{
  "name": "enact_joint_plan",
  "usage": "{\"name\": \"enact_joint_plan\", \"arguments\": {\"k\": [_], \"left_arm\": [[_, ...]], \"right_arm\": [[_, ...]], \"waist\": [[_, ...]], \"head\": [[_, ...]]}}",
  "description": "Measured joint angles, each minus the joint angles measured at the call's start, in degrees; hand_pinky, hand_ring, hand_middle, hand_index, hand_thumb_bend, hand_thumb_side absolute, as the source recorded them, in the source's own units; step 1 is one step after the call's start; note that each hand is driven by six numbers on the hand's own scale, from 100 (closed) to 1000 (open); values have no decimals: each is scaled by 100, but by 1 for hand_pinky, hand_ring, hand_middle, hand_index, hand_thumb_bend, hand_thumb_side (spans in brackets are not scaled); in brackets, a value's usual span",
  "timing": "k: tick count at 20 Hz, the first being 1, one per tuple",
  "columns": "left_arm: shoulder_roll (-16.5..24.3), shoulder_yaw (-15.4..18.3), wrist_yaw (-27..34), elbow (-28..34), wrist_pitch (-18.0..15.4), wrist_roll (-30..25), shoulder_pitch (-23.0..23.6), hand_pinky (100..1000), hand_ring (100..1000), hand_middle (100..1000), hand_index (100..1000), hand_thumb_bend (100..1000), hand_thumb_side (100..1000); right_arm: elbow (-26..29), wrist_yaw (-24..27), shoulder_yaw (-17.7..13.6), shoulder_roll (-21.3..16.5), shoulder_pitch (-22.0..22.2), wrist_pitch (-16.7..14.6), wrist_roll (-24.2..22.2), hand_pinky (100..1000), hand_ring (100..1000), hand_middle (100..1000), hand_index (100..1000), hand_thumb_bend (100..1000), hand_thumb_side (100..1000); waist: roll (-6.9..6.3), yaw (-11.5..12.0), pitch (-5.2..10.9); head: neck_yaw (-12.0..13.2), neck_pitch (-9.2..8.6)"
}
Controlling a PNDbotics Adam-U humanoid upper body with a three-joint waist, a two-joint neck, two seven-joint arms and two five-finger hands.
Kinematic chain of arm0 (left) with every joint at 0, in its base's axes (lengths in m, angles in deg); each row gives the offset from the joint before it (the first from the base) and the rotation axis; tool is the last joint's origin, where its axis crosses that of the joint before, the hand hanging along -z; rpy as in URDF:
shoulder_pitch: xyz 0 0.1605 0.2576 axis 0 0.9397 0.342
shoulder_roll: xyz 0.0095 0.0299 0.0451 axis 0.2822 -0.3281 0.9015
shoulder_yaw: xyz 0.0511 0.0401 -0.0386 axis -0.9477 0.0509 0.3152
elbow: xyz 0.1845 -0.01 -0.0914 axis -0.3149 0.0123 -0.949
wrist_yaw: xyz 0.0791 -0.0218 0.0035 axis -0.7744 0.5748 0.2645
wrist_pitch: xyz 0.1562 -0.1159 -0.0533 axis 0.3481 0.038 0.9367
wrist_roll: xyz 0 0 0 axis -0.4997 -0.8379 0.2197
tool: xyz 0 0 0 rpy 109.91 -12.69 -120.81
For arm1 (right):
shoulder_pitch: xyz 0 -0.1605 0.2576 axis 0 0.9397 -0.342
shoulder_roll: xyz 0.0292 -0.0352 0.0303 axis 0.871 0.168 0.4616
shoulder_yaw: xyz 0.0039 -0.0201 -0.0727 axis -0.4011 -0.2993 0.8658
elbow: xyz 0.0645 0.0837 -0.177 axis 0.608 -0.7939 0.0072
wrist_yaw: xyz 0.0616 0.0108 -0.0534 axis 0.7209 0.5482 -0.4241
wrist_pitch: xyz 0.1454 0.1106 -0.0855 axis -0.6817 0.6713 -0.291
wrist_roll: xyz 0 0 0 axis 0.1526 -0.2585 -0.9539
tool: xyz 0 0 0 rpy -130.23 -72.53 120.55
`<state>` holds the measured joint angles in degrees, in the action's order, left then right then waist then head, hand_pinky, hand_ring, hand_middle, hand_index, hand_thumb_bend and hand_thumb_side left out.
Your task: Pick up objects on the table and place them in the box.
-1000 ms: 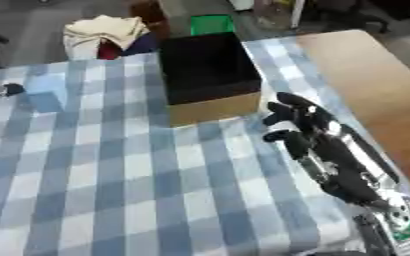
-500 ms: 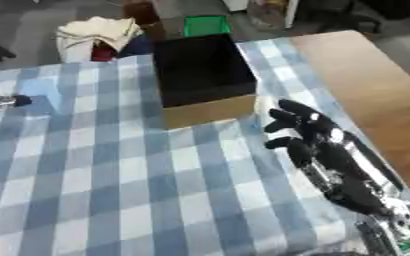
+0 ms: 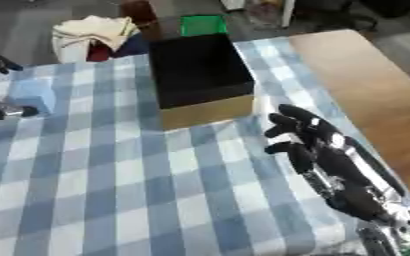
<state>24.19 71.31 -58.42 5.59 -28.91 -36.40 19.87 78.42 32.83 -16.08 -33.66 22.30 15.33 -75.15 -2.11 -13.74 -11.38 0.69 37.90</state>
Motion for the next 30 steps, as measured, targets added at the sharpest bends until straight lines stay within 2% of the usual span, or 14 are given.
{"name": "enact_joint_plan", "arguments": {"k": [4, 14, 19, 22, 23, 25, 28, 29, 30], "left_arm": [[-13, 14, -96, -33, 50, 59, 1, 808, 783, 806, 839, 719, 582], [-52, 31, -253, -104, 355, 380, 36, 811, 787, 817, 843, 673, 561], [-52, 46, -340, -138, 504, 525, 53, 797, 779, 807, 841, 661, 526], [-52, 46, -427, -151, 579, 580, 74, 775, 761, 786, 830, 605, 442], [-52, 46, -448, -163, 602, 591, 75, 775, 761, 786, 830, 605, 442], [-52, 47, -478, -173, 643, 607, 77, 742, 725, 745, 805, 539, 349], [-51, 54, -502, -172, 681, 598, 75, 724, 672, 684, 769, 505, 293], [-51, 59, -508, -172, 686, 596, 75, 723, 622, 625, 739, 493, 268], [-51, 65, -508, -172, 691, 592, 75, 705, 558, 534, 683, 440, 221]], "right_arm": [[0, -30, 0, 46, -2, -8, -10, 742, 1000, 705, 955, 173, 500], [0, -95, 19, 99, -42, 13, -37, 741, 1000, 705, 955, 169, 505], [0, -133, 32, 103, -44, 7, -45, 741, 1000, 705, 955, 168, 507], [0, -138, 33, 130, -45, 9, -47, 741, 1000, 705, 956, 166, 508], [0, -139, 33, 140, -45, 10, -49, 741, 1000, 705, 956, 166, 508], [0, -146, 33, 143, -45, 14, -53, 741, 1000, 705, 955, 165, 508], [0, -157, 33, 144, -45, 18, -56, 741, 1000, 705, 955, 164, 508], [0, -158, 33, 144, -45, 19, -57, 741, 1000, 705, 955, 164, 509], [0, -160, 33, 144, -44, 19, -58, 741, 1000, 705, 955, 174, 515]], "waist": [[12, -76, -96], [10, -118, -188], [10, -145, -228], [10, -147, -243], [10, -147, -244], [10, -149, -244], [10, -151, -244], [10, -151, -244], [11, -151, -243]], "head": [[21, -38], [24, -71], [32, -73], [41, -73], [42, -73], [44, -74], [49, -74], [51, -74], [52, -74]]}}
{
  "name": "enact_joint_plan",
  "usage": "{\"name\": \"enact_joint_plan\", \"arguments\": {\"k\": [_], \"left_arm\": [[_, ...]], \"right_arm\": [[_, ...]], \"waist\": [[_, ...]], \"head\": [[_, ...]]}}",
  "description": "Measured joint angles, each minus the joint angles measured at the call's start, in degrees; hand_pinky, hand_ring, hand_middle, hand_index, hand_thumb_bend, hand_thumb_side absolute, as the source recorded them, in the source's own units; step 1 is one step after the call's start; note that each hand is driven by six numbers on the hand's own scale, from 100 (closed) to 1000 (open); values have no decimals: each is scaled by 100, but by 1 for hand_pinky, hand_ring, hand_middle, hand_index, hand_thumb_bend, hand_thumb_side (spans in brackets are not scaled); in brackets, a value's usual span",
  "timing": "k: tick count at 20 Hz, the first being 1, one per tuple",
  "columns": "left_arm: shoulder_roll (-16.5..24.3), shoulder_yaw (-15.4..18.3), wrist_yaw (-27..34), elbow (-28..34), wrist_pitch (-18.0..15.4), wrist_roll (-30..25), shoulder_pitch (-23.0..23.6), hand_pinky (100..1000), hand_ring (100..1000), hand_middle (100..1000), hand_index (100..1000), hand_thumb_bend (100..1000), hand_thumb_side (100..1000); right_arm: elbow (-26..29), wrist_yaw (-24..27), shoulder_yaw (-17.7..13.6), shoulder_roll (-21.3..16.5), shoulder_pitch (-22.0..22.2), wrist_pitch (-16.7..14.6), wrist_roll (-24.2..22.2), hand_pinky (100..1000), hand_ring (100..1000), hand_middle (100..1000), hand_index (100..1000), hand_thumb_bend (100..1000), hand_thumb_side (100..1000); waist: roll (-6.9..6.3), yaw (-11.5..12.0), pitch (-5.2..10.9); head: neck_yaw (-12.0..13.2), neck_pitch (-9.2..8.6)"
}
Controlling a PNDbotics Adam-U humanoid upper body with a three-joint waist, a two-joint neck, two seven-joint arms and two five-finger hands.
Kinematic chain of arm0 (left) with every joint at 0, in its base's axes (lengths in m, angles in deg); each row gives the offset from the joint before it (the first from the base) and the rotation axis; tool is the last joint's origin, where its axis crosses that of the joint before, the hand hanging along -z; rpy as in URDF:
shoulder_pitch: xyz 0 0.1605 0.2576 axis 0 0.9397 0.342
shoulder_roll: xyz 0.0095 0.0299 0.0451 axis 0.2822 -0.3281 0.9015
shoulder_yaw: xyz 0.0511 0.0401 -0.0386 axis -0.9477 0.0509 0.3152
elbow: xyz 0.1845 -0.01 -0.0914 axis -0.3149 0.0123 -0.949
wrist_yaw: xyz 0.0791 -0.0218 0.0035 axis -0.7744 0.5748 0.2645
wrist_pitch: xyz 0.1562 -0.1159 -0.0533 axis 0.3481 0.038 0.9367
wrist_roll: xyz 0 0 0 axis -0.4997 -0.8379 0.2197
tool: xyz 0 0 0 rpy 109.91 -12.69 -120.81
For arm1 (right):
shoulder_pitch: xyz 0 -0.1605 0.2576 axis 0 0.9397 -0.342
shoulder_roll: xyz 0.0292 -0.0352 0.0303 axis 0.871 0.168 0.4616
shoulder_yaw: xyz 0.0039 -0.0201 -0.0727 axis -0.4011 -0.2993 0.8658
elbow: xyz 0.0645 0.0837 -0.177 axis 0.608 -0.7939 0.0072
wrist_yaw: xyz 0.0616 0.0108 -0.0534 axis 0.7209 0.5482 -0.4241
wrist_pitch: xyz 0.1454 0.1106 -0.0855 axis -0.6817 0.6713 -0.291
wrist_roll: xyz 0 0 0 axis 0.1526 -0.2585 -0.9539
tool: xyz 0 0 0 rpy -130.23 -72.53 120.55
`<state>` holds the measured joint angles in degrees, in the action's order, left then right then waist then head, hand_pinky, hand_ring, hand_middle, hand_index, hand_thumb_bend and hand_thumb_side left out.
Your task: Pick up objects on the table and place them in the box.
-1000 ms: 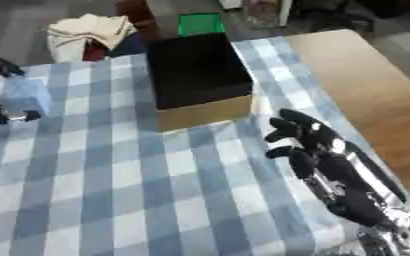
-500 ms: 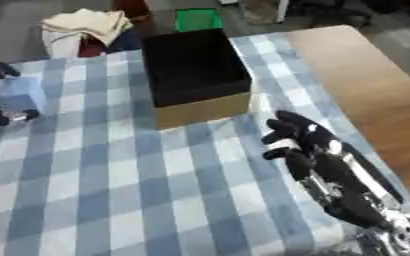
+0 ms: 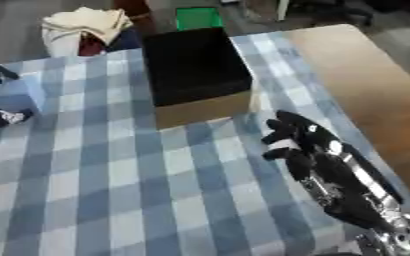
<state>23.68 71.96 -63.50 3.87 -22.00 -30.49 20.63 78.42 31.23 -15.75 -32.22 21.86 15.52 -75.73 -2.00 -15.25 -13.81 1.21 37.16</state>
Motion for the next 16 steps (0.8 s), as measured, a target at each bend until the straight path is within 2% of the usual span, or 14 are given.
{"name": "enact_joint_plan", "arguments": {"k": [2, 3, 5, 7, 16], "left_arm": [[0, 16, 0, 1, 7, 3, 0, 701, 542, 509, 665, 455, 203], [0, 18, 3, 1, 12, 8, 2, 689, 498, 446, 604, 423, 195], [0, 18, 29, 1, 15, 15, 6, 673, 456, 382, 546, 411, 183], [0, 18, 85, 4, 2, 28, 17, 668, 441, 356, 520, 397, 172], [15, 11, 724, 357, -169, 116, 56, 676, 425, 327, 485, 308, 108]], "right_arm": [[0, -2, 0, 1, 1, 1, -1, 741, 1000, 705, 955, 163, 508], [0, -2, 0, 1, 2, 1, -1, 741, 1000, 705, 955, 163, 508], [0, -2, 0, 1, 3, 1, -1, 741, 1000, 705, 955, 161, 509], [0, -2, 0, 1, 5, 1, -1, 741, 1000, 705, 955, 161, 508], [0, -1, 0, 1, 50, 3, -3, 741, 1000, 705, 955, 159, 508]], "waist": [[3, 0, 4], [7, 2, 7], [22, 8, 10], [35, 28, 22], [50, 120, 81]], "head": [[2, 0], [4, 0], [13, 0], [16, 0], [16, 0]]}}
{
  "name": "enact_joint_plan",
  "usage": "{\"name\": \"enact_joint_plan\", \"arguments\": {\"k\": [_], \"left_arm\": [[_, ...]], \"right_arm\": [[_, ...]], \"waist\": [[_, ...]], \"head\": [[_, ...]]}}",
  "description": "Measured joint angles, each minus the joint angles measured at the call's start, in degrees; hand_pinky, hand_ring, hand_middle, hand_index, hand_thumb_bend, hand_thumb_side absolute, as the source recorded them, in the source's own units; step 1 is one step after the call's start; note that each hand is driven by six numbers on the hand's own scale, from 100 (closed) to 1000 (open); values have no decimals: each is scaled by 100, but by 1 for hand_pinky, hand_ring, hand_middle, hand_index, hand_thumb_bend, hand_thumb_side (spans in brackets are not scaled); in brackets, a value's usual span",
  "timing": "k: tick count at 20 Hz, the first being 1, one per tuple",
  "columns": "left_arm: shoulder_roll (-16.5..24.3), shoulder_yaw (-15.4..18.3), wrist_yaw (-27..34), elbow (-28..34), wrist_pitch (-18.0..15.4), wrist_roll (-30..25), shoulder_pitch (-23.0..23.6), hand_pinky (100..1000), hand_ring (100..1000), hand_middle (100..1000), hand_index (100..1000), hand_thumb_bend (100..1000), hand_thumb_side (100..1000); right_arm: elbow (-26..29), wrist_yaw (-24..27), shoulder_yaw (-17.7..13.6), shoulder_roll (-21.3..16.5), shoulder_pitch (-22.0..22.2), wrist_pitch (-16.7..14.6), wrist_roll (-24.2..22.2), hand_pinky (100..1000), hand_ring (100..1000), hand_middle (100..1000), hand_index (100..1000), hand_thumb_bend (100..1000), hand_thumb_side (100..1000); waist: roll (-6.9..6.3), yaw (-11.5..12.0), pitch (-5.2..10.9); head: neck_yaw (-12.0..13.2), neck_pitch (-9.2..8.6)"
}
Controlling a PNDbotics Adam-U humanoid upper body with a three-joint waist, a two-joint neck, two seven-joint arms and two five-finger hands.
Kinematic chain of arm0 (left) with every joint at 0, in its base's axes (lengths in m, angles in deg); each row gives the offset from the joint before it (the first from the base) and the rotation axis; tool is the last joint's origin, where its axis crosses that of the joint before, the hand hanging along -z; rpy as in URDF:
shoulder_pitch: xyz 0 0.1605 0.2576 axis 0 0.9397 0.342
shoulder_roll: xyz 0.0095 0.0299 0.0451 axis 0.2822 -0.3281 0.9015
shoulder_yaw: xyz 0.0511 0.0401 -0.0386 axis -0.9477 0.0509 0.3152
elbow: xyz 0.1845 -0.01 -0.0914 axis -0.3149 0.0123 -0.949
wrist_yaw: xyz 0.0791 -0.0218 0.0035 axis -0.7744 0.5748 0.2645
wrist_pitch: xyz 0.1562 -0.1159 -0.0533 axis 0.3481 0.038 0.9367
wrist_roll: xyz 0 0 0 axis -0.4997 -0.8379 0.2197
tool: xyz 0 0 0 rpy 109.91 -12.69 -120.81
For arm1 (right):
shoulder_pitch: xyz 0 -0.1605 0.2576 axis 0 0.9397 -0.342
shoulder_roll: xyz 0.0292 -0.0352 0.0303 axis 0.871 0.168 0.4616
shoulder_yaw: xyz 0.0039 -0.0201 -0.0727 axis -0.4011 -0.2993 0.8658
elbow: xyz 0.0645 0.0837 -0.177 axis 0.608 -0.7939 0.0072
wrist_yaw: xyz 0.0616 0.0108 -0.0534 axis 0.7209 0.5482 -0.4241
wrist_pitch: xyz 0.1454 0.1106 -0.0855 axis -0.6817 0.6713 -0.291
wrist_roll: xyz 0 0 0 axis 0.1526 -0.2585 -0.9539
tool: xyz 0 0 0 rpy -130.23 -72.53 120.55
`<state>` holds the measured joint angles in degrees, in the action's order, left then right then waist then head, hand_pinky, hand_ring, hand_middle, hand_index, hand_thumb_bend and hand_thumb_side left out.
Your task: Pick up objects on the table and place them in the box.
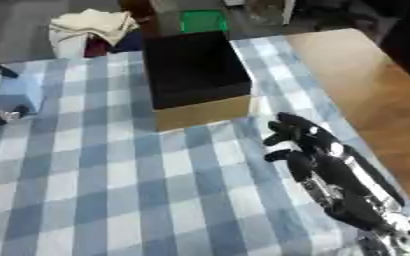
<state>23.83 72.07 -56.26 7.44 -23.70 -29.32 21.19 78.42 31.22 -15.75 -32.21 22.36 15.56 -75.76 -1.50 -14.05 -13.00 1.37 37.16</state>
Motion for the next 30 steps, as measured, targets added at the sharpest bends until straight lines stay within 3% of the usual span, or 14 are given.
{"name": "enact_joint_plan", "arguments": {"k": [10, 14, 24, 30], "left_arm": [[-22, -332, 953, 698, -259, -515, -200, 695, 442, 346, 499, 233, 138], [-211, -495, 1315, 855, -301, -799, -392, 701, 444, 348, 499, 205, 152], [-778, -774, 1978, 1126, -403, -1289, -823, 707, 446, 350, 501, 181, 157], [-998, -863, 2174, 1183, -478, -1287, -869, 716, 463, 373, 518, 188, 221]], "right_arm": [[0, 27, 9, 0, 3, 18, -23, 741, 1000, 705, 956, 157, 508], [0, 47, 71, 0, 1, 43, -77, 741, 1000, 705, 956, 156, 512], [0, 187, 272, 49, -126, 130, -307, 742, 1000, 706, 957, 153, 519], [0, 248, 357, 94, -242, 175, -417, 743, 1000, 706, 958, 149, 525]], "waist": [[23, -17, 67], [28, -52, 108], [38, -435, 110], [21, -650, 28]], "head": [[28, -1], [75, -45], [203, -110], [220, -152]]}}
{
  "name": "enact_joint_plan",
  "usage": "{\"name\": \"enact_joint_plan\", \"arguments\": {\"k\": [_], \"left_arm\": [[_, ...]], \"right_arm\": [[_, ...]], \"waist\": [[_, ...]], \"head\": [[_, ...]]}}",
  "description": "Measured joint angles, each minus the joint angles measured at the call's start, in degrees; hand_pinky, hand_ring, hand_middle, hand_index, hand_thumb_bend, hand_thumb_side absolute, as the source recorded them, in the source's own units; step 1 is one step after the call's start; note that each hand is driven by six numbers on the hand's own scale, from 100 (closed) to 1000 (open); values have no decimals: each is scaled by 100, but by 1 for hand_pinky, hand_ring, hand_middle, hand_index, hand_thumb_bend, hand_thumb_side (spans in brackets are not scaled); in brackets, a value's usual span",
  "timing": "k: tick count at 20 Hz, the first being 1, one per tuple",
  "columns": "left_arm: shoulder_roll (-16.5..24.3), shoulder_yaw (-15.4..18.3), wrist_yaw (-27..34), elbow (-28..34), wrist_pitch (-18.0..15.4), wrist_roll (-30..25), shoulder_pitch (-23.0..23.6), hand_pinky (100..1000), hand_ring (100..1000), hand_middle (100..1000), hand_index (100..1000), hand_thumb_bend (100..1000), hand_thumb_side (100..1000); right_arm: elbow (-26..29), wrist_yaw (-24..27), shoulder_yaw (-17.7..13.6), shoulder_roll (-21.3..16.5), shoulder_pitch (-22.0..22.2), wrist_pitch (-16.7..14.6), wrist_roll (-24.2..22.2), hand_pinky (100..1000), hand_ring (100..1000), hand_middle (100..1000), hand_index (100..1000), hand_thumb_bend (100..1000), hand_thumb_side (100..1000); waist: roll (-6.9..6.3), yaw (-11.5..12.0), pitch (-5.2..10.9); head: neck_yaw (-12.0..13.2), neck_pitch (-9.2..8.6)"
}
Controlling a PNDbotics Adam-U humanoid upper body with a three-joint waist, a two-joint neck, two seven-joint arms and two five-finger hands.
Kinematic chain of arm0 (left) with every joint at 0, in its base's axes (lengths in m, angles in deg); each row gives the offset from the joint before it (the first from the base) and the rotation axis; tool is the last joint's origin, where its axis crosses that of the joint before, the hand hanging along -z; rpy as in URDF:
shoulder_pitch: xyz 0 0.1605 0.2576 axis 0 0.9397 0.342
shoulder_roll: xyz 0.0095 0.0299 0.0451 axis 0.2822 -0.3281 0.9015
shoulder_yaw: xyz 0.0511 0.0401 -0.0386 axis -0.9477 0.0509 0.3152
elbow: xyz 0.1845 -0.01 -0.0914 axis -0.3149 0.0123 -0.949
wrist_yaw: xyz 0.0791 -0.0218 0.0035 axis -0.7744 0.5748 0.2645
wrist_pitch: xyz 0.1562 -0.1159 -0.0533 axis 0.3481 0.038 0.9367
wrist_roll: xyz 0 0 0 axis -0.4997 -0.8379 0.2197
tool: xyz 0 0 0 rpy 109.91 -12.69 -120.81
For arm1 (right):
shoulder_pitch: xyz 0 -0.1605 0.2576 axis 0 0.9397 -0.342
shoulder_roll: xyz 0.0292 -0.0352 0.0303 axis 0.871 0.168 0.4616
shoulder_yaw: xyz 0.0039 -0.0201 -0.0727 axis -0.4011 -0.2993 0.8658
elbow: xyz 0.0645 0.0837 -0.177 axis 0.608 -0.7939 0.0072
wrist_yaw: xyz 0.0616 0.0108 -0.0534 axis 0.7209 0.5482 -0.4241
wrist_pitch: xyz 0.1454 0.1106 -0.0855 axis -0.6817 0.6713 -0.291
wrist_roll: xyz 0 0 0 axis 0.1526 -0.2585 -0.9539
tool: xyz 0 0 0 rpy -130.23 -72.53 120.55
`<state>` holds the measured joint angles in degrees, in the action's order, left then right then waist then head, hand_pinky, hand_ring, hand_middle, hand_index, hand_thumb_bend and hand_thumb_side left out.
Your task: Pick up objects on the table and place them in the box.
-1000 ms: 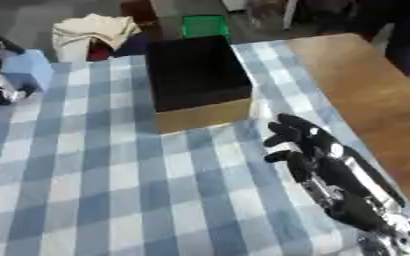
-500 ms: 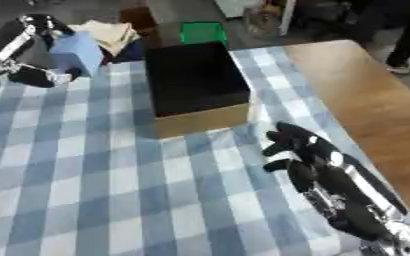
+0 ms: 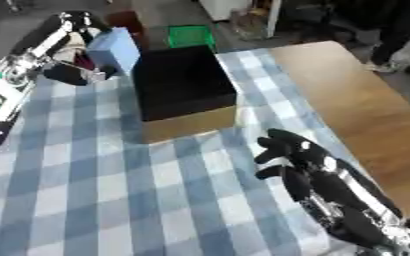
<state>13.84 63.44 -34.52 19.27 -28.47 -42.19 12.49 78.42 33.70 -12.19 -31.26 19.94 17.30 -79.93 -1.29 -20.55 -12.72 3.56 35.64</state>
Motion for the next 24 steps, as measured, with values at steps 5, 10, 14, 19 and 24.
{"name": "enact_joint_plan", "arguments": {"k": [5, 10, 14, 19, 24], "left_arm": [[-129, -69, 19, 18, -118, 3, -3, 717, 468, 381, 522, 193, 233], [-146, -99, -26, 16, -190, -10, -3, 732, 525, 475, 602, 232, 321], [-208, -174, -247, 12, -269, -133, 3, 732, 525, 475, 602, 232, 321], [-222, -244, -558, -85, -366, -279, 79, 788, 653, 636, 714, 316, 474], [-224, -188, -926, -90, -393, -483, 85, 836, 751, 762, 781, 426, 546]], "right_arm": [[0, 67, 38, 52, -99, 36, -70, 743, 1000, 707, 958, 149, 527], [0, 92, 69, 72, -145, 44, -102, 744, 1000, 707, 959, 144, 531], [0, 92, 71, 115, -170, 56, -125, 744, 1000, 707, 959, 144, 531], [0, 92, 72, 147, -184, 60, -132, 745, 1000, 708, 960, 139, 537], [0, 92, 72, 155, -184, 63, -141, 746, 1000, 709, 960, 138, 537]], "waist": [[-37, -134, -54], [-32, -246, -122], [-33, -346, -199], [-45, -366, -216], [-54, -329, -208]], "head": [[40, -45], [40, -55], [54, -72], [63, -93], [56, -93]]}}
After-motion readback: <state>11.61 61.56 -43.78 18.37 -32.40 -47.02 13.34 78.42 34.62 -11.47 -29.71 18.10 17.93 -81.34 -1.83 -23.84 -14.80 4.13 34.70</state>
